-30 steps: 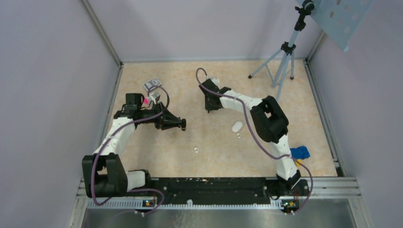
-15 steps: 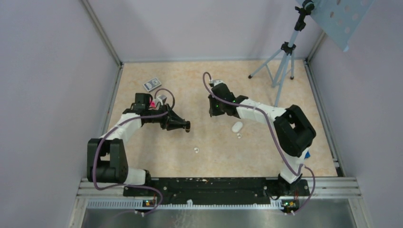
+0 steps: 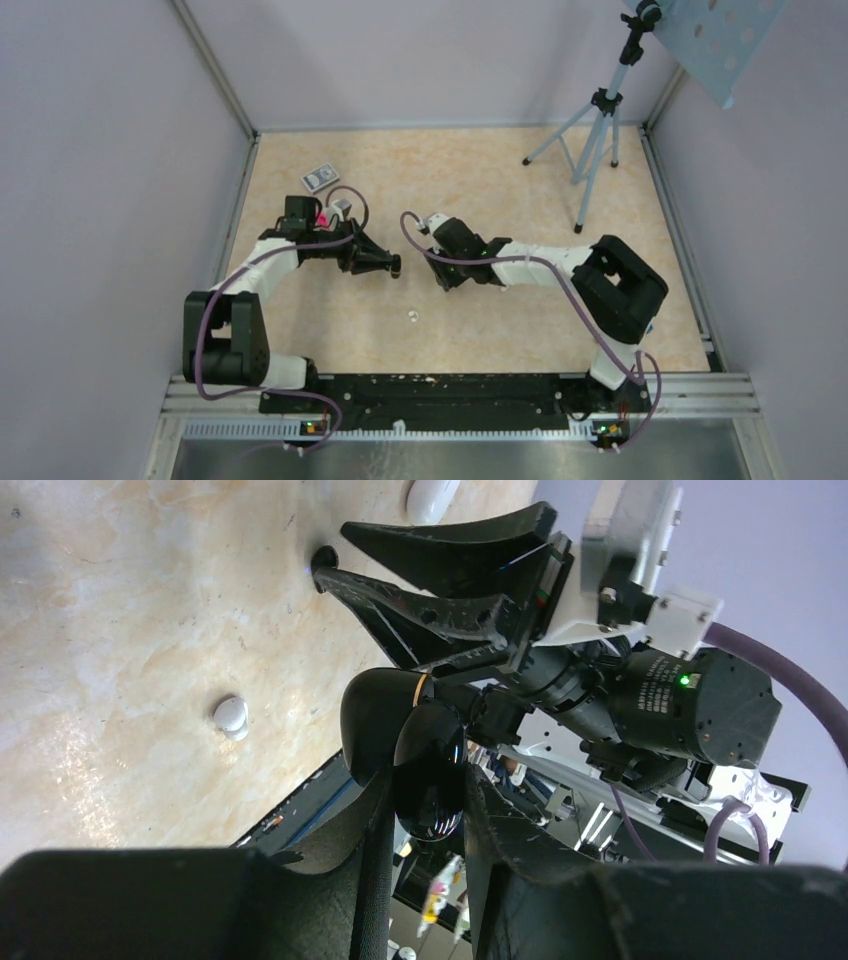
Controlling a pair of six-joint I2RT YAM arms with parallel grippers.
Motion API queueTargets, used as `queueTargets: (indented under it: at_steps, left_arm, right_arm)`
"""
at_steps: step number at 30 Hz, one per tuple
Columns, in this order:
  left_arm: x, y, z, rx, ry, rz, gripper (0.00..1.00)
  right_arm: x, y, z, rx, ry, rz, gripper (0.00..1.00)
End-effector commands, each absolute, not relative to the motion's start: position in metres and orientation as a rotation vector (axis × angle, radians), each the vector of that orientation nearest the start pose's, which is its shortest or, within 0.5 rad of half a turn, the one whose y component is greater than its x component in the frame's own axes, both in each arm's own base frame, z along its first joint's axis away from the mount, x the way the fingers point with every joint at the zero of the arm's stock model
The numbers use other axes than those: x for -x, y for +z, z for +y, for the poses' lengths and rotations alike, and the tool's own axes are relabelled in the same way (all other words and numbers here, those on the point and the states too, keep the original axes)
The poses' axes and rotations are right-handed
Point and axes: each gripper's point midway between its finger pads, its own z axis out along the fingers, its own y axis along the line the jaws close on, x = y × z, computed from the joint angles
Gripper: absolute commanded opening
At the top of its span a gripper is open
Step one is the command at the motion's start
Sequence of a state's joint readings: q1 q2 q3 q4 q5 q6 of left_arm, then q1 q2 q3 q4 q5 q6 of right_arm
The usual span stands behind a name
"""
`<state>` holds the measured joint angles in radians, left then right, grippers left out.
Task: Insert the wireless bluetooth earbuds into the charging case
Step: Move the left earbud to the center of the board, then pick up the left earbud from the center of the board.
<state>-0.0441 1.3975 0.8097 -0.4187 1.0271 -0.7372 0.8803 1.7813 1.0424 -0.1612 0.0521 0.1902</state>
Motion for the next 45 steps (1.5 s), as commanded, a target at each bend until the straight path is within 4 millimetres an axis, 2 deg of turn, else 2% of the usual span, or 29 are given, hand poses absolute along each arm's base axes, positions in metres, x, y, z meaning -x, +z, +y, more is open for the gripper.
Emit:
queueTargets:
  at_steps: [1, 6, 13, 17, 23, 31, 40, 45]
  left_arm:
    - [-0.252, 0.159, -0.176, 0.416, -1.615, 2.512, 0.0]
    - [-0.252, 0.158, -0.176, 0.412, -1.613, 2.512, 0.0]
    - [-0.25, 0.155, -0.176, 0.415, -1.625, 2.517, 0.0]
    - [-0.249, 0.155, -0.176, 0.408, -1.627, 2.516, 0.0]
    - [-0.249, 0.155, -0.177, 0.402, -1.633, 2.517, 0.0]
    - [-0.247, 0.155, -0.177, 0.393, -1.641, 2.519, 0.0]
    - [-0.246, 0.156, -0.177, 0.387, -1.648, 2.517, 0.0]
    - [-0.246, 0.156, -0.177, 0.385, -1.646, 2.517, 0.0]
  right_arm:
    - [-0.282, 0.065, 0.327, 0.783, 0.394, 2.259, 0.38]
    - [-0.284, 0.071, 0.316, 0.625, 0.308, 2.333, 0.43]
    - [-0.262, 0.074, 0.324, 0.415, 0.372, 2.421, 0.48]
    - [-0.261, 0.066, 0.327, 0.33, 0.375, 2.443, 0.48]
    - [-0.269, 0.053, 0.327, 0.223, 0.318, 2.467, 0.43]
    - [-0.27, 0.039, 0.338, 0.206, 0.325, 2.506, 0.35]
    - [-0.267, 0.033, 0.334, 0.218, 0.255, 2.526, 0.34]
    - [-0.263, 0.036, 0.333, 0.25, 0.223, 2.518, 0.34]
